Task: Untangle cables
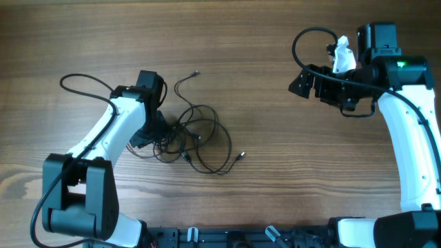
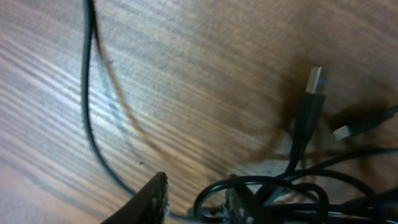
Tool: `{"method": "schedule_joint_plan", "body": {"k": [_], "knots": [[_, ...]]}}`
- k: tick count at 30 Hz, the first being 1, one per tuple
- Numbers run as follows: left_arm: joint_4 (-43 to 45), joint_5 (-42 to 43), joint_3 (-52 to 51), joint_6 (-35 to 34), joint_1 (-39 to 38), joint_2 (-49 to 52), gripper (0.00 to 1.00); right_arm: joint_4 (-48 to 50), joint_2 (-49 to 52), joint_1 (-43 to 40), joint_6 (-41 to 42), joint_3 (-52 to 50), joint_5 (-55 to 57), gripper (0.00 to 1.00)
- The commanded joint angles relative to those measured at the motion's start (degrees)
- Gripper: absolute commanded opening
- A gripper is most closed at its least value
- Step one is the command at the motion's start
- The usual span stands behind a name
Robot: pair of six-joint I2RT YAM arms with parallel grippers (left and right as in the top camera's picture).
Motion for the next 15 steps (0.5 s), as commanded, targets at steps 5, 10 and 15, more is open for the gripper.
{"method": "schedule_joint_plan", "body": {"k": [5,10,15], "knots": [[1.9,-0.5,-0.5,0.2,0.2,0.4,0.18,-0.1,0.7,0.4,0.3,-0.2,-1.3,1.0],[1.7,-0.3,-0.5,0.2,0.2,0.4,0.07,0.0,0.7,0.4,0.3,-0.2,-1.3,1.0],[1.8,3.3,-0.4,0.2,0.2,0.2,0.04,0.0,0.7,0.4,0.3,-0.2,-1.4,1.0]]}}
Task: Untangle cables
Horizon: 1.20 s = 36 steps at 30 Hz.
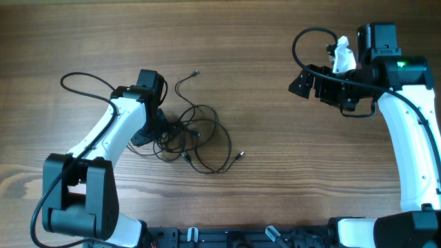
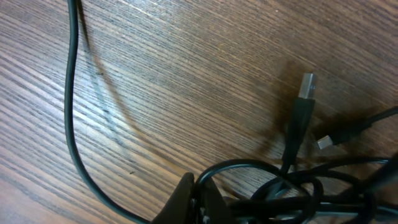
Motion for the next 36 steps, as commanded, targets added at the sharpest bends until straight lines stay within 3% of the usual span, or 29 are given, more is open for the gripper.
{"method": "schedule_joint_plan", "body": {"k": [1,10,14,22,27,36], "knots": [[0.0,5.0,-0.2,0.2,0.3,0.0,0.04,0.2,0.7,0.4,0.3,-0.2,-1.4,1.0],[0.6,29.2,7.4,0.3,0.3,-9.6,0.04,-0.1,0.8,1.0,0.3,-0.2,-2.9,1.0],[7.7,40.3,8.8,-0.6,0.3,-18.2,0.04,0.2,0.8,3.8,0.3,-0.2,-4.2,1.0],[9.4,45.1,8.8,-5.0,0.3,-25.6,0.04,3.7,0.8,12.3,3.1,-0.2,-4.6,1.0],[13.3,52.5,8.8,-7.5,0.3,-26.2,0.04,6.6,0.9,17.3,6.1,-0.2,-4.7,1.0],[20.1,56.1,8.8,-12.8,0.3,-26.2,0.04,9.7,1.6,24.0,11.7,-0.2,-1.9,1.0]]}}
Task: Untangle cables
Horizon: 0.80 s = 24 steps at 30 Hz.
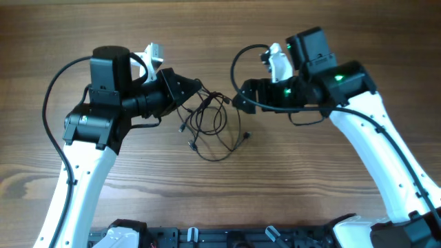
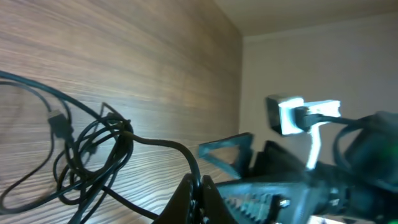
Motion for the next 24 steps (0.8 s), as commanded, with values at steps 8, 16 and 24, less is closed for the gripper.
{"method": "schedule_joint_plan", "body": {"k": [8,16,24], "knots": [[6.1,6.8,0.8,-6.0,0.3,-1.0,0.04,4.7,3.1,5.8,8.1,-0.2,5.5,1.0],[6.1,7.0,0.8,-7.0,0.3,-1.0,0.04,8.9,6.3,6.9,14.0,-0.2,5.5,1.0],[6.7,7.5,0.8,-7.9,0.3,-1.0,0.04,13.5,10.7,6.8,16.7,-0.2,3.8,1.0]]}}
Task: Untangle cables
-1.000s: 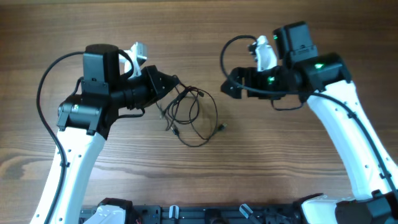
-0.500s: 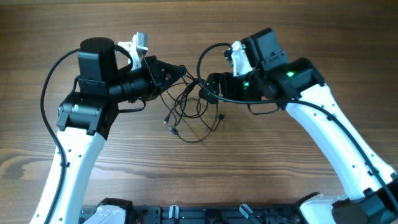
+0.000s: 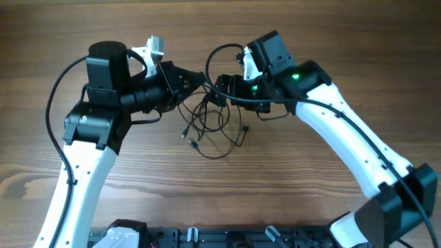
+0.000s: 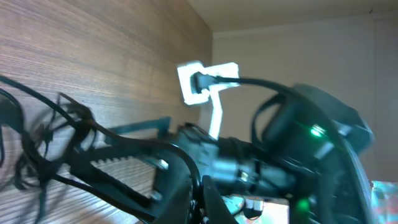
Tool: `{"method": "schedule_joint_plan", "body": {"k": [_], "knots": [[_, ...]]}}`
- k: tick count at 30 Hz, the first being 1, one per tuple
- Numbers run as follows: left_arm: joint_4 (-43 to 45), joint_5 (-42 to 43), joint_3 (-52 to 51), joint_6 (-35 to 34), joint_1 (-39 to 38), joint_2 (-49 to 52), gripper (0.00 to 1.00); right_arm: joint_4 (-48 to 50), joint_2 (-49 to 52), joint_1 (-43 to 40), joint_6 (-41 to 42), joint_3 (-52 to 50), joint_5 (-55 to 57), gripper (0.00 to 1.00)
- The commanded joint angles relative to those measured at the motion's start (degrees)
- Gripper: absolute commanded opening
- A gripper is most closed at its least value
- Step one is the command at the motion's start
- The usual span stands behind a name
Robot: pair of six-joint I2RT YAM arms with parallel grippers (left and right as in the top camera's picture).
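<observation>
A tangle of thin black cables (image 3: 210, 122) hangs and trails onto the wooden table (image 3: 331, 34) at centre, with loose plug ends (image 3: 187, 136) at its lower left. My left gripper (image 3: 200, 78) is raised above it and shut on one strand, which runs out between its closed tips (image 4: 198, 186). My right gripper (image 3: 216, 90) is right beside the left one, at the top of the tangle. In the left wrist view its two dark fingers (image 4: 140, 126) stand apart, open, around the strands (image 4: 43, 140). No strand shows pinched between them.
My right arm's own black lead (image 3: 222, 56) loops above its wrist by the white camera mount (image 4: 208, 79). My left arm's lead (image 3: 58, 79) arcs on the left. Both arms crowd the middle of the table.
My right gripper has moved left, from a short way off to right against my left gripper at the top of the tangle. The left gripper still holds its strand raised.
My left gripper stood open, low at the left side of the tangle lying on the table, with the right arm far off at the right. Then it was shut on a strand. Later it held the bundle lifted, and the right gripper came to it.
</observation>
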Motion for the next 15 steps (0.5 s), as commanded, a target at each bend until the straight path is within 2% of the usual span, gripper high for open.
{"method": "schedule_joint_plan", "body": {"k": [1,9,15], "knots": [[0.4,2.2,0.8,-0.5,0.3,-1.0,0.04,3.0,2.0,0.1,2.0,-0.2,-2.0,0.99],[0.4,2.8,0.8,-1.7,0.3,-1.0,0.04,6.8,2.0,0.0,3.7,-0.2,-4.5,1.0],[1.7,3.9,0.8,-2.5,0.3,-1.0,0.04,6.2,2.5,0.3,4.0,-0.2,2.4,0.98]]}}
